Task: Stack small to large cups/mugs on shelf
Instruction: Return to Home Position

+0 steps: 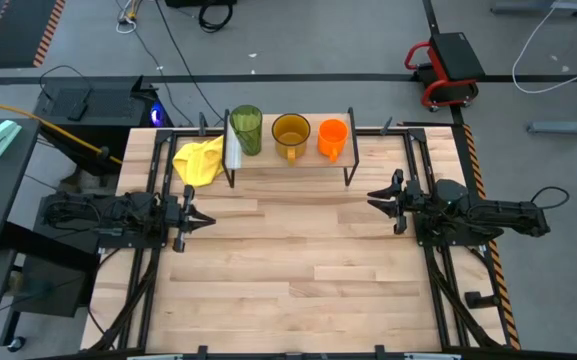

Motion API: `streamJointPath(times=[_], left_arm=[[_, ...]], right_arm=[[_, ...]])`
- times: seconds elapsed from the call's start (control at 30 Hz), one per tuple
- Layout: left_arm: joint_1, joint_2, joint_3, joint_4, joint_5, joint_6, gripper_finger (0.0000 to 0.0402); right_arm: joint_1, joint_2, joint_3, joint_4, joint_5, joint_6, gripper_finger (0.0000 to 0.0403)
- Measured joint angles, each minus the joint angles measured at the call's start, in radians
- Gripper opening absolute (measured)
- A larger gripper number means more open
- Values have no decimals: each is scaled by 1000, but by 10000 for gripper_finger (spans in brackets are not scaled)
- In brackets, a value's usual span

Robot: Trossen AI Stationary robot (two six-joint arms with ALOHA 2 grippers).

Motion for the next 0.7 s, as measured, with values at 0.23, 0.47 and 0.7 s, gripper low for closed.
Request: streamJointPath(times=[0.23, 0.47, 0.7], left_arm=[[0, 0, 0, 0, 0, 0, 30], [0, 0, 0, 0, 0, 0, 36], [0, 0, 0, 0, 0, 0, 26]], right_arm=[[0, 0, -1, 0, 0, 0, 105], [0, 0, -1, 0, 0, 0, 105], [0, 0, -1, 0, 0, 0, 105]])
